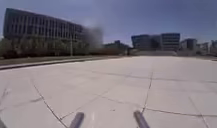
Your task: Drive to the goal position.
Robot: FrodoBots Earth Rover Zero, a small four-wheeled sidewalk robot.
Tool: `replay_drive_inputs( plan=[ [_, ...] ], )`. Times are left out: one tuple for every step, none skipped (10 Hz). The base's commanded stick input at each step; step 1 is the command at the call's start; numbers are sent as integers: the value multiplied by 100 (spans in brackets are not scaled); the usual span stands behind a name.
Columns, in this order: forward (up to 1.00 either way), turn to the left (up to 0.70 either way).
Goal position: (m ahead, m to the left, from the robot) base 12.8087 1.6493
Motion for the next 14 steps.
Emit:
replay_drive_inputs(
  plan=[
    [100, 0],
    [100, 0],
    [100, 0],
    [100, -15],
    [100, -27],
    [100, -27],
    [100, -27],
    [100, -27],
    [100, -27],
    [100, -27],
    [100, -27],
    [100, -4],
    [100, 0],
    [100, 0]
  ],
)
